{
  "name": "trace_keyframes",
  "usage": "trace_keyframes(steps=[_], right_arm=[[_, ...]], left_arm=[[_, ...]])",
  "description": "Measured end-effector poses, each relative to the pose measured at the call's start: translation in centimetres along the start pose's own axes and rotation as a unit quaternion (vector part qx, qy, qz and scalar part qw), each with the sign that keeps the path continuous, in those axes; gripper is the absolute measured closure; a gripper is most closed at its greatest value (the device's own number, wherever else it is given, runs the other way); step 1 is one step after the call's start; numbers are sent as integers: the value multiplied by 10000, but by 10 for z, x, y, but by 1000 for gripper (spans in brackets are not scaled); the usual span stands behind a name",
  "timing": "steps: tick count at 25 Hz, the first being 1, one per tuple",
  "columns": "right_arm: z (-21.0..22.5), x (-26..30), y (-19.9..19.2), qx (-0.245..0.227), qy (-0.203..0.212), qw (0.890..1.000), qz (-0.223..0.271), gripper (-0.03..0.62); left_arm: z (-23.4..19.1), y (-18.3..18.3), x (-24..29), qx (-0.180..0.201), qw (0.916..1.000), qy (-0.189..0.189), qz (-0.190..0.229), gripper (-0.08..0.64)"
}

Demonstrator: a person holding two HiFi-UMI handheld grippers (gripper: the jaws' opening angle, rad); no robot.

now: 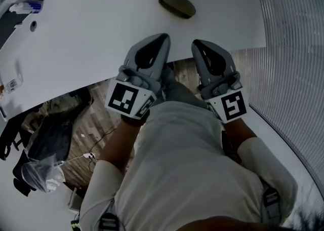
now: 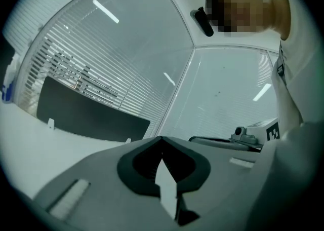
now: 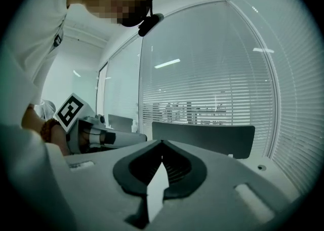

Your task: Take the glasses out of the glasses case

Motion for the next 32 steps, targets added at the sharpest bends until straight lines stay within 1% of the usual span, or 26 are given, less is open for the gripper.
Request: trace_keyframes(steps=[4,10,14,18,19,20,25,26,28,30,32], right_arm=[[0,-1,-2,-126,9,9999,-62,591],[21,17,-14,-589,83,9981,-180,591],[35,35,-31,-960,144,9947,-350,591],[41,52,-49,-1137,284,9919,-490,589],[42,57,-53,-1181,328,9910,-544,586],[43,61,-58,-1223,373,9900,-599,566],[51,87,-85,-1517,503,9842,-763,563],[54,91,-90,-1581,522,9828,-805,557],[58,99,-98,-1713,577,9795,-887,548],[60,106,-107,-1805,644,9765,-982,540],[61,111,-118,-1906,703,9730,-1094,529]], left_arm=[[2,-6,3,-93,9999,-38,9,560],[-13,-19,19,-120,9999,87,-62,560],[-31,-46,32,-184,9992,233,-254,556],[-57,-80,46,-358,9969,505,-485,555],[-64,-89,49,-438,9957,597,-555,554],[-70,-98,52,-536,9942,691,-622,550],[-105,-135,72,-948,9856,1129,-833,517],[-111,-142,76,-1039,9832,1217,-879,511],[-121,-154,83,-1299,9777,1359,-934,476],[-129,-163,88,-1540,9723,1470,-964,469],[-136,-171,91,-1695,9674,1575,-1031,469]])
Point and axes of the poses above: the fingertips, and each gripper's own axes: x forward along the fingers, z to its right, y out of its top, the point moved 4 cm from there along -x, backward along the fingers, and after that the axes turned 7 degrees about -y, right-handed, at the moved point
